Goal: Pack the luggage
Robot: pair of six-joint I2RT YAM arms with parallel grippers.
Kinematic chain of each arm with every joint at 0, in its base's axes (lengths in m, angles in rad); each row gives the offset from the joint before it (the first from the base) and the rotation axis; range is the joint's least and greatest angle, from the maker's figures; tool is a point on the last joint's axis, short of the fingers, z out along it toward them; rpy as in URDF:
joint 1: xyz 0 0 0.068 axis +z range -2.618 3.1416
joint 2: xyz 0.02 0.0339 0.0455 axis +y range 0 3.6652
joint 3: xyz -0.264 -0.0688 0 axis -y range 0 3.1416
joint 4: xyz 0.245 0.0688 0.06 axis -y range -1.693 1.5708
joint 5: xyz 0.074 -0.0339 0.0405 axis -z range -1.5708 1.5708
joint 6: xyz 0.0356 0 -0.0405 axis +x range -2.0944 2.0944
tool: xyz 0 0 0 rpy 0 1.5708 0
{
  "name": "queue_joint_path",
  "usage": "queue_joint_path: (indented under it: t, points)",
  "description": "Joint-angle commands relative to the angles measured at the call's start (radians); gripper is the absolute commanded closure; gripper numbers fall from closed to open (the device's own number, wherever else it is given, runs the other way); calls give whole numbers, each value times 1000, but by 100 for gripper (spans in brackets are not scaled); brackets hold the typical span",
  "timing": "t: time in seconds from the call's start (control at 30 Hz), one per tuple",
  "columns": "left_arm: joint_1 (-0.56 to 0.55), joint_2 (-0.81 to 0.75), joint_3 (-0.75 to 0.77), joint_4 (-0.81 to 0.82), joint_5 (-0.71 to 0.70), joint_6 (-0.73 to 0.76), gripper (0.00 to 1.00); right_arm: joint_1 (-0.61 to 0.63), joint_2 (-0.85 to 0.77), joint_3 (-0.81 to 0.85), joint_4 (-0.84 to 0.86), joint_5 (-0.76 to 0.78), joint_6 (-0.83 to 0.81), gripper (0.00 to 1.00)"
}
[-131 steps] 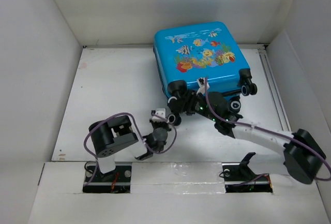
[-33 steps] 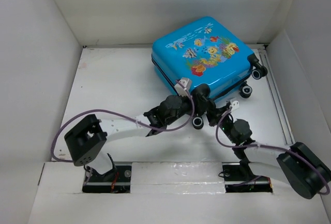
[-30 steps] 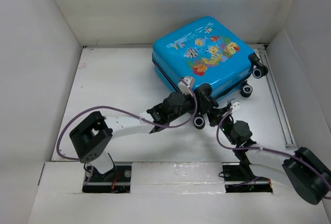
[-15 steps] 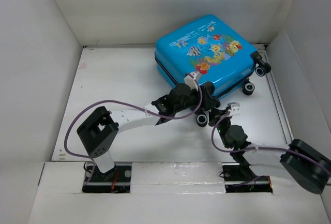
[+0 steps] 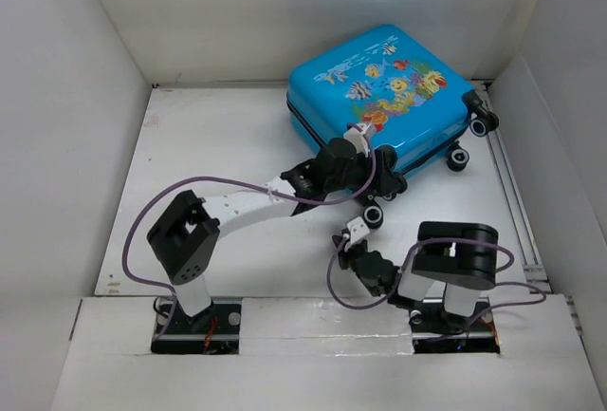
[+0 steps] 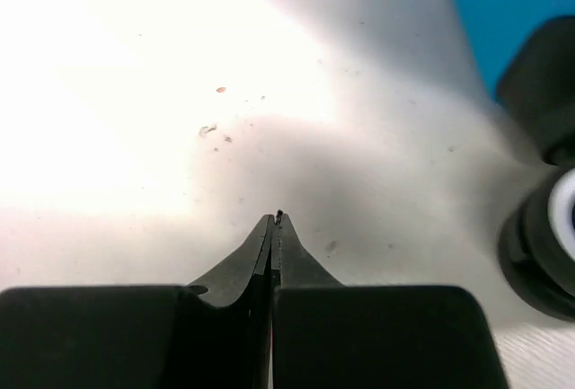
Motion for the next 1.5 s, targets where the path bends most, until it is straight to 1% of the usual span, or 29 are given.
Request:
queue_joint_path:
  t: [0.0,0.1,0.17,0.23,0.27,0.3,0.33,0.37,0.4,0.43,0.47,0.5,0.53,0.57,0.6,0.63,0.67,0.73,0.77,0.8,0.87,0.9,0.93,0.97,1.07,1.17,1.27,1.4,1.47]
  points:
    - [41,-62,42,120,30,66,37,2,-5,53,466,-31,-30,100]
    - [50,-83,51,96,96,66,33,2,-5,116,456,-31,-85,100]
    - [62,-105,51,86,97,66,31,-7,-5,142,456,-52,-85,100]
    - [71,-184,7,114,22,77,31,-7,-40,133,456,-101,-85,100]
    - [71,-220,-54,150,-9,77,31,-7,-63,110,438,-117,-73,100]
    - [81,-258,-96,174,-44,77,31,-7,-133,98,414,-140,-48,94]
    - [81,-345,-139,197,-140,77,31,-7,-181,97,304,-158,-37,88]
    - [81,-390,-186,220,-197,77,31,-7,-240,107,204,-189,-18,80]
    - [93,-434,-275,249,-248,66,33,-7,-308,132,74,-207,8,63]
    - [93,-474,-317,261,-289,51,34,-7,-444,169,-254,-224,50,57]
    - [102,-543,-355,261,-358,51,35,-7,-504,211,-416,-242,79,50]
    - [111,-570,-419,261,-389,51,37,-7,-550,282,-533,-224,79,44]
    - [111,-590,-446,243,-414,42,40,-7,-642,309,-636,-215,126,42]
    - [111,-602,-470,231,-434,32,43,-7,-691,329,-821,-203,143,40]
    - [111,-611,-521,231,-434,32,46,-7,-739,349,-885,-165,153,37]
    - [111,-611,-544,231,-434,23,48,-7,-834,358,-956,-142,162,36]
    - [111,-595,-567,244,-419,23,55,-21,-877,369,-1084,-117,176,34]
    - [111,-526,-604,292,-345,23,61,-79,-949,404,-1197,-106,185,31]
    - [101,-493,-604,304,-325,23,63,-104,-1006,418,-1304,-97,194,29]
    - [76,-425,-604,318,-296,23,64,-127,-1028,430,-1346,-97,194,27]
    - [42,-361,-572,355,-296,34,64,-214,-1043,473,-1425,-117,194,23]
    - [29,-334,-557,367,-284,51,64,-245,-1052,490,-1503,-129,194,23]
    - [1,-282,-540,379,-284,60,64,-298,-1052,505,-1536,-161,194,22]
    - [-11,-259,-506,404,-293,60,64,-322,-1037,534,-1568,-175,194,16]
    - [-25,-171,-430,419,-282,91,60,-378,-1014,561,-1645,-186,194,15]
    - [-25,-98,-389,451,-269,110,59,-426,-1003,561,-1654,-177,182,11]
    - [-34,-47,-356,476,-249,111,57,-478,-982,550,-1635,-221,142,8]
    - [-34,4,-325,496,-248,111,56,-625,-924,541,-1582,-392,87,8]
    - [-34,18,-304,496,-248,120,56,-673,-891,541,-1549,-475,50,8]
